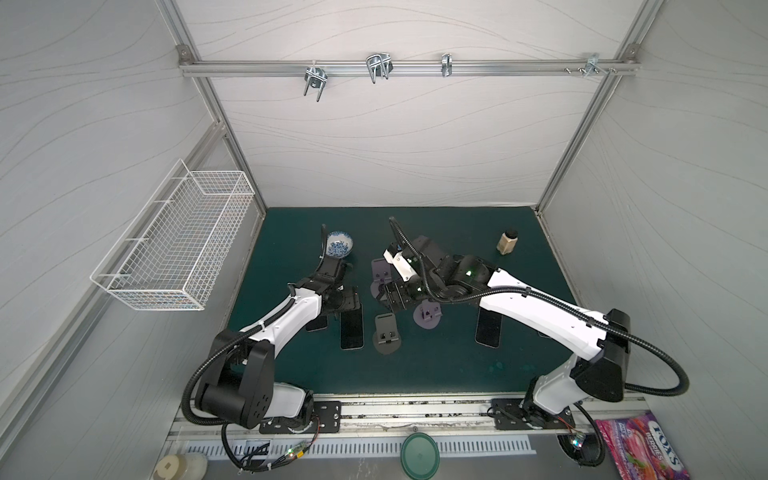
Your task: Remove the phone from the phone stand
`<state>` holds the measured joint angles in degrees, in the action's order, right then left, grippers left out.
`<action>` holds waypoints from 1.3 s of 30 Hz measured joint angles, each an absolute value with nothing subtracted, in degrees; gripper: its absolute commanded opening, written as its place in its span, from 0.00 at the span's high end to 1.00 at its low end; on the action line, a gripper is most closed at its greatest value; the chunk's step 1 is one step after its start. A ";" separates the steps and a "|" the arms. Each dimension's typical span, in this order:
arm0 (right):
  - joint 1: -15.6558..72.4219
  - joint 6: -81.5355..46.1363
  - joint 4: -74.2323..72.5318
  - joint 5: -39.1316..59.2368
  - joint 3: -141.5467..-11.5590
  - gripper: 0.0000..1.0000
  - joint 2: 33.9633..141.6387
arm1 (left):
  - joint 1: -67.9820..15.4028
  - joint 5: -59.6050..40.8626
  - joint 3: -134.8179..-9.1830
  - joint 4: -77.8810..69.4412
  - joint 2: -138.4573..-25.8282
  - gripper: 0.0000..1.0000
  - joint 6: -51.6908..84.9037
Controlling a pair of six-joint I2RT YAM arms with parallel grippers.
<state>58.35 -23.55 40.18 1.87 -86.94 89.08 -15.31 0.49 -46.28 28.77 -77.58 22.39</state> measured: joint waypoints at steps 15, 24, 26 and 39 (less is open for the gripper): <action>47.46 -9.28 46.70 -9.58 -88.90 0.14 84.20 | -15.31 4.45 -46.28 27.59 -63.90 0.17 16.16; 41.45 -2.85 46.39 -9.98 -85.41 0.16 81.12 | -18.57 2.31 -46.28 22.15 -59.31 0.16 9.13; 41.12 -1.67 45.84 -10.20 -84.14 0.15 80.62 | -20.97 2.13 -46.28 20.95 -58.11 0.16 7.33; 40.84 12.43 41.60 -16.36 -78.63 0.06 80.77 | -31.07 -13.47 -42.65 10.76 -54.13 0.11 -3.01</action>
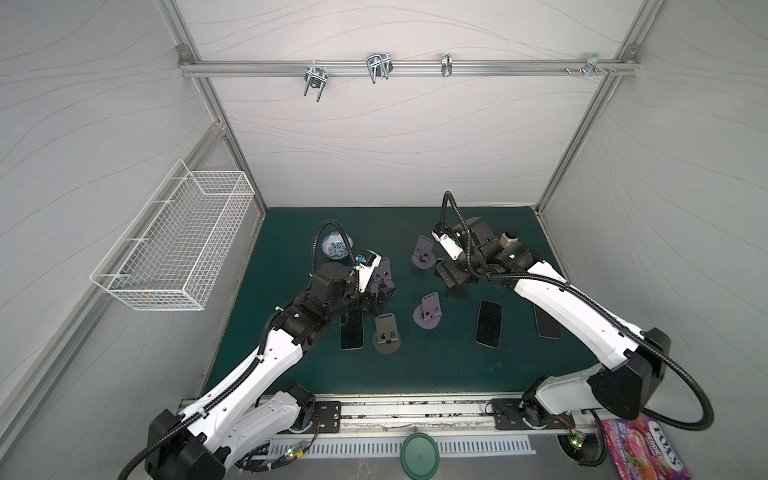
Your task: Remove the phone from the phone stand
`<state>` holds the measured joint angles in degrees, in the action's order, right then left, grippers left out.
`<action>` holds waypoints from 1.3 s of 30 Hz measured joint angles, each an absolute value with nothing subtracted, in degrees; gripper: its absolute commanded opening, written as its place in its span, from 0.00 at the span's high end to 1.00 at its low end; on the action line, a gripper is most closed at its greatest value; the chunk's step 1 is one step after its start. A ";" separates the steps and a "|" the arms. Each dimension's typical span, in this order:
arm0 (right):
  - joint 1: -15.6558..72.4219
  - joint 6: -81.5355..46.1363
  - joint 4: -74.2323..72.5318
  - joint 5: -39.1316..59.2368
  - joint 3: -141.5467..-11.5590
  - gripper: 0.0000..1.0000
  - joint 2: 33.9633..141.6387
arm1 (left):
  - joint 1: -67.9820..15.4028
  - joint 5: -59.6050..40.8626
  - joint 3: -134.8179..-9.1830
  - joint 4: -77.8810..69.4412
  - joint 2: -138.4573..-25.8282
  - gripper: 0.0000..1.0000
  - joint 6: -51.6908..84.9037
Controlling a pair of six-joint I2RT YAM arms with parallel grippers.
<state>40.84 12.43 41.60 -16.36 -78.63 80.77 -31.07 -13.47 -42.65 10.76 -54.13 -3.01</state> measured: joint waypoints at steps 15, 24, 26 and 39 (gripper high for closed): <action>40.18 29.45 34.00 -18.55 -72.14 0.06 81.71 | -32.60 -24.34 -36.03 4.84 -53.87 0.09 -9.89; 38.70 34.39 32.77 -16.05 -70.02 0.08 82.54 | -34.35 -25.52 -34.98 3.38 -53.87 0.06 -10.52; 38.48 35.24 32.29 -15.75 -69.60 0.08 83.15 | -34.37 -25.39 -34.98 2.81 -53.87 0.06 -10.50; 38.06 40.03 28.69 -15.31 -68.27 0.08 89.25 | -34.41 -21.28 -34.98 2.63 -54.87 0.06 -10.24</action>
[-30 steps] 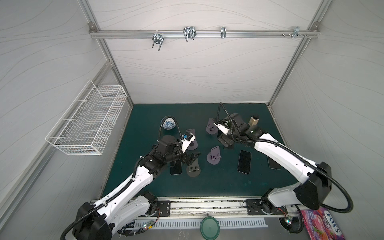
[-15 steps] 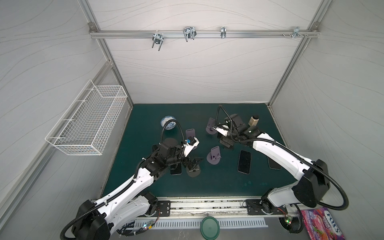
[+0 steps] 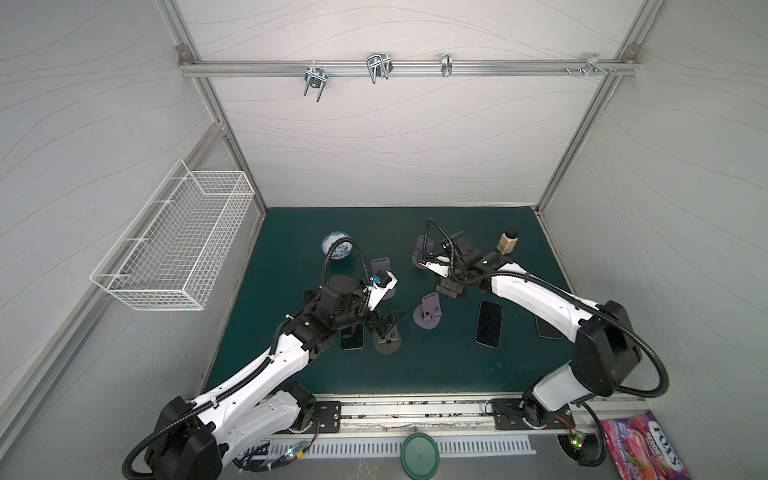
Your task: Remove the phone from the phone stand
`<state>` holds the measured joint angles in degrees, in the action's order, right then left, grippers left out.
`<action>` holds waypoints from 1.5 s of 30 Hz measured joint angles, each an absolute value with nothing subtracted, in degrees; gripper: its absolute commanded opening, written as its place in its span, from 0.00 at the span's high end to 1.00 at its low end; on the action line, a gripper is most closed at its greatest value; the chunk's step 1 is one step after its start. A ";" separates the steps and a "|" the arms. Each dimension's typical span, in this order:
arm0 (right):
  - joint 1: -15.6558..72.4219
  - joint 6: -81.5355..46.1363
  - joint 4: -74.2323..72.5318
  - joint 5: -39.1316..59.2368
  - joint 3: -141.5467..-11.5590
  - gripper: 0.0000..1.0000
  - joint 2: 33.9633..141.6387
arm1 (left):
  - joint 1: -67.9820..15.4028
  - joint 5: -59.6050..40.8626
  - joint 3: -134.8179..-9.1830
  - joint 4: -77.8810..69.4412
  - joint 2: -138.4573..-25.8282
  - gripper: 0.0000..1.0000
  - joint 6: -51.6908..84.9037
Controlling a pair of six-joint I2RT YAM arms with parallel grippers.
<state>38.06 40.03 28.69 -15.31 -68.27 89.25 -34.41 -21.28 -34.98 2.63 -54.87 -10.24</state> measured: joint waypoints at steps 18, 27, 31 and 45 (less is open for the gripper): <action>37.71 43.35 25.08 -17.17 -68.18 0.02 93.97 | -34.41 -21.43 -34.98 2.44 -55.48 0.06 -9.43; 37.06 44.66 22.98 -17.52 -68.18 0.02 94.78 | -34.41 -21.39 -34.98 2.42 -55.88 0.06 -9.17; 36.23 45.91 22.37 -17.52 -68.18 0.01 95.33 | -34.41 -21.37 -34.98 2.39 -56.21 0.06 -8.88; 36.16 50.00 17.17 -18.31 -68.16 0.01 96.88 | -34.41 -20.34 -34.98 2.22 -56.45 0.06 -8.58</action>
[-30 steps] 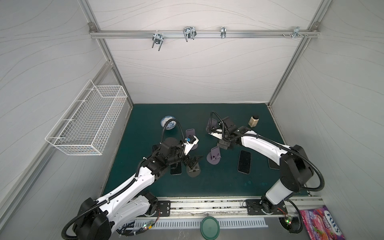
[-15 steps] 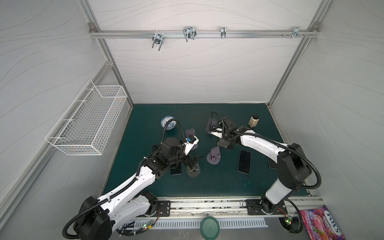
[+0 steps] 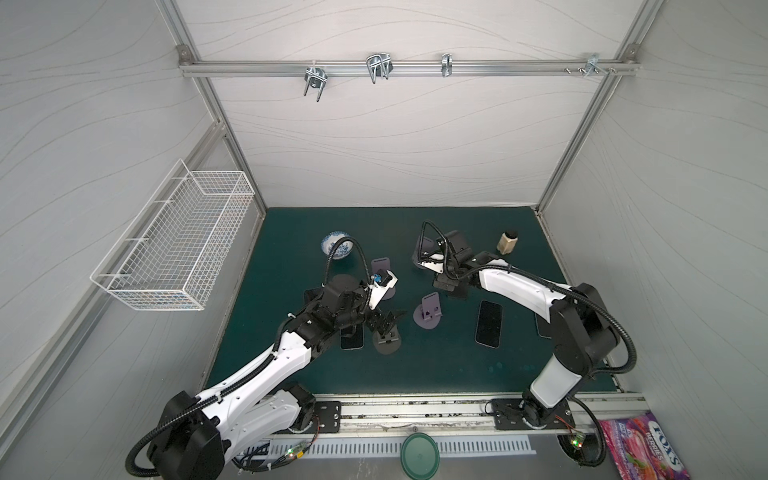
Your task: Remove the phone from the phone stand
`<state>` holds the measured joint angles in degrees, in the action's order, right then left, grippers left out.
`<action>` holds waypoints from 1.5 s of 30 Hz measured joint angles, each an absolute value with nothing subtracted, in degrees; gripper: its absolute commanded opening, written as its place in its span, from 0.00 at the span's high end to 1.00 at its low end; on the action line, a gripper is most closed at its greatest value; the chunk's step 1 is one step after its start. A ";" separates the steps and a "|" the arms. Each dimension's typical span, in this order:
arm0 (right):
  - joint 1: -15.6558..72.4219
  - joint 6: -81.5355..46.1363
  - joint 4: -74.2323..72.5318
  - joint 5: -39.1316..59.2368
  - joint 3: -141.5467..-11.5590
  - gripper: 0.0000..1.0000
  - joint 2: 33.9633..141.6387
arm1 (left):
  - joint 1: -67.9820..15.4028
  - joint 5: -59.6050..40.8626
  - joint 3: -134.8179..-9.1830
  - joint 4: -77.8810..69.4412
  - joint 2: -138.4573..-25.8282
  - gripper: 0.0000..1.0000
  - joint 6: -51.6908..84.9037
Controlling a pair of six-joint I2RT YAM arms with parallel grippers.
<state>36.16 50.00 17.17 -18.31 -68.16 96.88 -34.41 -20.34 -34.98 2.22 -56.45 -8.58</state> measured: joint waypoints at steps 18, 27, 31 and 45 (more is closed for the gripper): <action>37.39 52.56 10.70 -20.86 -65.17 0.01 99.42 | -34.41 -18.79 -34.98 2.22 -56.45 0.06 -8.51; 37.65 52.60 8.29 -23.20 -65.17 0.01 100.07 | -34.41 -17.78 -34.98 2.26 -56.45 0.06 -8.29; 37.67 52.99 7.42 -23.62 -65.17 0.01 100.33 | -34.41 -17.45 -34.98 2.28 -56.42 0.06 -8.27; 38.22 53.36 4.36 -25.10 -63.77 0.01 100.51 | -34.41 -17.30 -34.98 2.46 -56.45 0.06 -8.08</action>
<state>38.22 53.36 4.36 -25.10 -63.77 100.51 -34.41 -17.30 -34.98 2.46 -56.45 -8.08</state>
